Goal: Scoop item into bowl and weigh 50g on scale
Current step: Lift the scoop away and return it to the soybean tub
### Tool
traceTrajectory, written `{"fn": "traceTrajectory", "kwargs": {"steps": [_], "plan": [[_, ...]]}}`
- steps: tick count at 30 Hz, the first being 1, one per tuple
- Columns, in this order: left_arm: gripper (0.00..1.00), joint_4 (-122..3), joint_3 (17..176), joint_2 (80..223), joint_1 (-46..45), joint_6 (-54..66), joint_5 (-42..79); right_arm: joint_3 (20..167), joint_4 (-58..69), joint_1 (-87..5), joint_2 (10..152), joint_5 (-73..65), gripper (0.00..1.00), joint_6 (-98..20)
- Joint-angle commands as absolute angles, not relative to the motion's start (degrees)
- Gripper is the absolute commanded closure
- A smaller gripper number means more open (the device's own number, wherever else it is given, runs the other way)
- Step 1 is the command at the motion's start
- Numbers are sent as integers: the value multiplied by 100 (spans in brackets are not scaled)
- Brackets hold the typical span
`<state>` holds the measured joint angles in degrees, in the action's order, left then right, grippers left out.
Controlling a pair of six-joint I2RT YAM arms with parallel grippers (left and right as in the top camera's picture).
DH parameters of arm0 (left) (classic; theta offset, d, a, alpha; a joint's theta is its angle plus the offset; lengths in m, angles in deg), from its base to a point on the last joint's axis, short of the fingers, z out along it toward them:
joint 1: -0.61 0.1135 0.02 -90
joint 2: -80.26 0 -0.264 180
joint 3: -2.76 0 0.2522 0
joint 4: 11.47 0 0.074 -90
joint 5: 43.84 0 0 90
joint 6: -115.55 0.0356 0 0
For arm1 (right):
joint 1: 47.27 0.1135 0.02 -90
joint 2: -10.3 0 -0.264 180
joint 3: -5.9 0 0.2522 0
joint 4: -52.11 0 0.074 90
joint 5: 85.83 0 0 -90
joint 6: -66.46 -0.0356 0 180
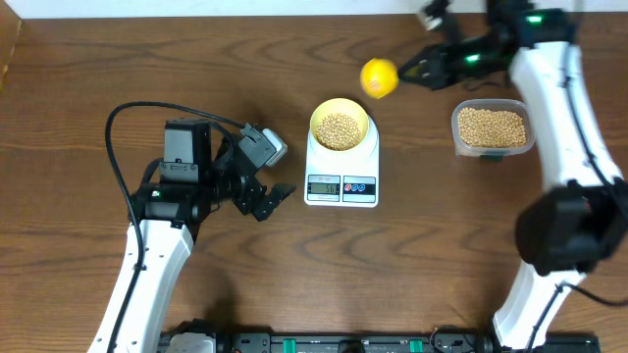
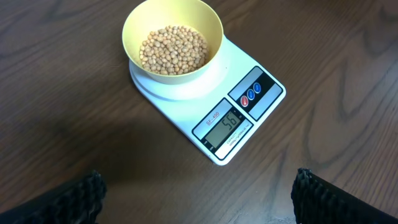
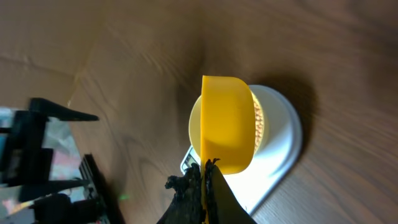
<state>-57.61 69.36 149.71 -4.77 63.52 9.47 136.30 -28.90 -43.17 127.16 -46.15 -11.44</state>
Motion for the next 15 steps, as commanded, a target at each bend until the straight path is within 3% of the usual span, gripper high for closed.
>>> {"fn": "traceTrajectory", "kwargs": {"steps": [1, 7, 15], "plan": [[2, -5755, 6995, 15004, -449, 6431, 980, 13790, -3174, -4804, 12106, -4937, 99, -1018], [2, -5755, 6995, 15004, -449, 6431, 980, 13790, -4109, -5764, 11938, -4760, 99, -657], [2, -5755, 6995, 15004, -449, 6431, 980, 13766, -4455, -6050, 11942, -2211, 99, -983]]}}
